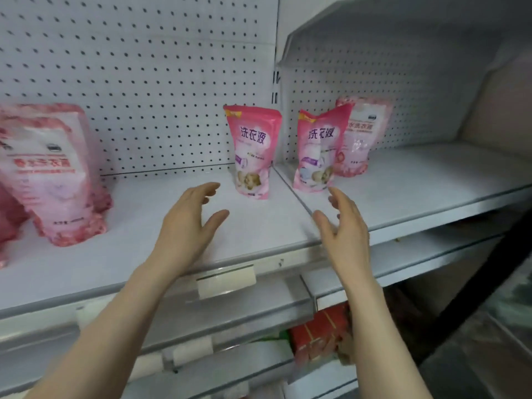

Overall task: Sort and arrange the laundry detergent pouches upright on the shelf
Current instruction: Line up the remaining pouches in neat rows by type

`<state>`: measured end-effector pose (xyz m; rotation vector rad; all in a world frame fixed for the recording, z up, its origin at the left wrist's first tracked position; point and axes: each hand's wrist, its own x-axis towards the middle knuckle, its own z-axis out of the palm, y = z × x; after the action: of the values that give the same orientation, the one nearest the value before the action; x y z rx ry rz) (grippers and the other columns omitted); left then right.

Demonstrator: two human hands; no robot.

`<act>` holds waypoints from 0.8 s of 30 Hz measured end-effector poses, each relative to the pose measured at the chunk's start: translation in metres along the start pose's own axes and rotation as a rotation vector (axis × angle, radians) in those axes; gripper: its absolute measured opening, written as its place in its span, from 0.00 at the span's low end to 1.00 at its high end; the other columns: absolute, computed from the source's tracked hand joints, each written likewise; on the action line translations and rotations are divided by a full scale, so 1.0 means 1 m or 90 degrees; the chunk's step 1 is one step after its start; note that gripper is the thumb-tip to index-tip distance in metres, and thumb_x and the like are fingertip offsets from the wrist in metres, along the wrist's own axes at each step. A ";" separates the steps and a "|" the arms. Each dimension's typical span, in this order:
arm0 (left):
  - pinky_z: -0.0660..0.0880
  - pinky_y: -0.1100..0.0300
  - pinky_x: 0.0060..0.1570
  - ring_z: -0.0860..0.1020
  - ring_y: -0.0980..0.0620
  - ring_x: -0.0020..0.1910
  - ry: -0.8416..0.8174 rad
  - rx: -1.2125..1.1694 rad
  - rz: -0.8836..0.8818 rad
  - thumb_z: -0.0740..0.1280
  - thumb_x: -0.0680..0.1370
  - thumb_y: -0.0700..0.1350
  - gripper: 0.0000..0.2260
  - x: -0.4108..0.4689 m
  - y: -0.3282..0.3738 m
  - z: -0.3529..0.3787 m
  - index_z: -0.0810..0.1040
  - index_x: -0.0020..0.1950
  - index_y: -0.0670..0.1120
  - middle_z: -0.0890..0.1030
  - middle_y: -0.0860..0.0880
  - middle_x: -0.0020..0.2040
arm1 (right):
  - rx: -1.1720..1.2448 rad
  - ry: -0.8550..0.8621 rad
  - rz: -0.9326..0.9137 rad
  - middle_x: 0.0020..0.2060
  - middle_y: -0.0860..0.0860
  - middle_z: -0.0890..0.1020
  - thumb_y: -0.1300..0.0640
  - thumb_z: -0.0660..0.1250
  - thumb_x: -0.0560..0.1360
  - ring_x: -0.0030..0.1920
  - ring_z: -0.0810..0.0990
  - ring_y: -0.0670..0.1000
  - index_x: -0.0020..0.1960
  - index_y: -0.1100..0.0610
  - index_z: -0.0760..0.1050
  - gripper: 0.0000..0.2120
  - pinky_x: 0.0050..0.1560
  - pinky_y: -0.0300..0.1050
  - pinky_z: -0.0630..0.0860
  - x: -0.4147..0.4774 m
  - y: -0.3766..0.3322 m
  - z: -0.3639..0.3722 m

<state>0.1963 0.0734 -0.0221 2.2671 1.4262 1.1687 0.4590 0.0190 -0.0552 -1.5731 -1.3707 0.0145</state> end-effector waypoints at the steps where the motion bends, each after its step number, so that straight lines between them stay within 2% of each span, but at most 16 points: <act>1: 0.74 0.52 0.60 0.75 0.52 0.59 -0.019 -0.022 -0.037 0.69 0.76 0.51 0.26 0.018 0.008 0.013 0.67 0.72 0.49 0.75 0.50 0.65 | 0.021 -0.009 0.011 0.66 0.52 0.75 0.55 0.65 0.80 0.66 0.74 0.51 0.75 0.55 0.64 0.25 0.65 0.50 0.72 0.021 0.011 -0.009; 5: 0.71 0.52 0.61 0.70 0.47 0.68 -0.057 -0.117 -0.206 0.71 0.74 0.54 0.39 0.088 0.029 0.053 0.54 0.78 0.46 0.66 0.46 0.74 | 0.122 -0.063 0.085 0.67 0.52 0.75 0.54 0.72 0.75 0.65 0.76 0.51 0.76 0.54 0.60 0.34 0.66 0.51 0.73 0.105 0.037 -0.026; 8: 0.65 0.47 0.69 0.62 0.45 0.75 -0.045 -0.208 -0.322 0.76 0.70 0.52 0.50 0.122 0.032 0.070 0.44 0.79 0.45 0.57 0.45 0.78 | 0.224 -0.137 0.135 0.71 0.51 0.72 0.51 0.78 0.69 0.69 0.73 0.51 0.77 0.53 0.57 0.44 0.70 0.54 0.70 0.157 0.052 -0.018; 9: 0.65 0.47 0.70 0.62 0.45 0.75 -0.045 -0.244 -0.348 0.77 0.69 0.51 0.52 0.129 0.033 0.073 0.43 0.79 0.44 0.58 0.45 0.78 | 0.249 -0.169 0.148 0.71 0.51 0.72 0.49 0.79 0.67 0.70 0.72 0.51 0.77 0.53 0.57 0.46 0.71 0.56 0.70 0.169 0.057 -0.013; 10: 0.66 0.48 0.68 0.66 0.45 0.72 -0.050 -0.280 -0.356 0.78 0.68 0.49 0.52 0.134 0.035 0.076 0.44 0.78 0.43 0.61 0.45 0.76 | 0.265 -0.203 0.156 0.71 0.50 0.73 0.49 0.80 0.66 0.69 0.73 0.51 0.76 0.52 0.58 0.46 0.70 0.57 0.71 0.179 0.062 -0.007; 12: 0.71 0.55 0.61 0.75 0.52 0.59 -0.056 -0.334 -0.354 0.77 0.70 0.44 0.47 0.137 0.039 0.083 0.48 0.77 0.42 0.73 0.49 0.67 | 0.285 -0.241 0.158 0.67 0.50 0.77 0.55 0.79 0.68 0.65 0.76 0.50 0.74 0.53 0.63 0.40 0.67 0.57 0.74 0.189 0.064 0.000; 13: 0.72 0.60 0.56 0.76 0.57 0.53 -0.051 -0.343 -0.353 0.75 0.71 0.41 0.44 0.137 0.041 0.086 0.49 0.77 0.42 0.75 0.52 0.60 | 0.288 -0.239 0.155 0.65 0.51 0.78 0.57 0.78 0.69 0.63 0.78 0.50 0.73 0.54 0.65 0.37 0.66 0.57 0.75 0.192 0.067 0.003; 15: 0.72 0.71 0.43 0.75 0.63 0.44 -0.032 -0.336 -0.344 0.73 0.73 0.38 0.33 0.135 0.045 0.089 0.59 0.72 0.45 0.76 0.56 0.50 | 0.284 -0.228 0.166 0.62 0.52 0.80 0.56 0.76 0.71 0.59 0.80 0.51 0.70 0.55 0.67 0.31 0.62 0.53 0.77 0.192 0.064 0.002; 16: 0.72 0.73 0.38 0.75 0.62 0.44 -0.032 -0.330 -0.341 0.72 0.74 0.38 0.26 0.133 0.046 0.087 0.63 0.66 0.47 0.76 0.55 0.49 | 0.282 -0.221 0.174 0.61 0.52 0.80 0.55 0.75 0.72 0.56 0.80 0.51 0.68 0.55 0.69 0.28 0.59 0.51 0.78 0.191 0.066 0.002; 17: 0.72 0.71 0.36 0.77 0.60 0.45 -0.029 -0.325 -0.338 0.72 0.74 0.38 0.24 0.130 0.043 0.085 0.66 0.65 0.45 0.78 0.53 0.50 | 0.273 -0.219 0.175 0.59 0.52 0.81 0.54 0.75 0.73 0.53 0.81 0.50 0.66 0.55 0.71 0.25 0.57 0.50 0.79 0.189 0.067 0.001; 19: 0.71 0.65 0.39 0.78 0.54 0.47 -0.032 -0.314 -0.340 0.71 0.74 0.39 0.22 0.122 0.041 0.078 0.69 0.65 0.47 0.78 0.52 0.50 | 0.251 -0.217 0.146 0.54 0.51 0.84 0.48 0.74 0.72 0.50 0.82 0.50 0.59 0.54 0.76 0.19 0.56 0.52 0.80 0.183 0.069 0.001; 21: 0.70 0.63 0.39 0.77 0.54 0.45 -0.023 -0.296 -0.334 0.72 0.74 0.41 0.19 0.111 0.038 0.078 0.72 0.63 0.48 0.78 0.50 0.48 | 0.228 -0.172 0.123 0.49 0.52 0.85 0.38 0.73 0.67 0.49 0.84 0.53 0.52 0.55 0.78 0.24 0.54 0.57 0.81 0.176 0.069 0.004; 22: 0.71 0.63 0.39 0.77 0.54 0.44 -0.005 -0.293 -0.328 0.73 0.74 0.43 0.19 0.104 0.039 0.081 0.73 0.63 0.48 0.78 0.49 0.48 | 0.223 -0.157 0.119 0.49 0.52 0.84 0.35 0.72 0.65 0.48 0.83 0.53 0.51 0.56 0.78 0.27 0.52 0.56 0.81 0.175 0.069 0.007; 24: 0.74 0.66 0.37 0.77 0.55 0.45 0.070 -0.302 -0.314 0.74 0.73 0.44 0.20 0.097 0.043 0.092 0.73 0.61 0.47 0.78 0.48 0.49 | 0.239 -0.160 0.111 0.49 0.49 0.84 0.40 0.76 0.66 0.48 0.83 0.49 0.52 0.51 0.77 0.21 0.50 0.49 0.80 0.172 0.060 0.012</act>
<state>0.3116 0.1527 -0.0101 1.4533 1.4392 1.2975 0.5573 0.1646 -0.0040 -1.3957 -1.3237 0.5612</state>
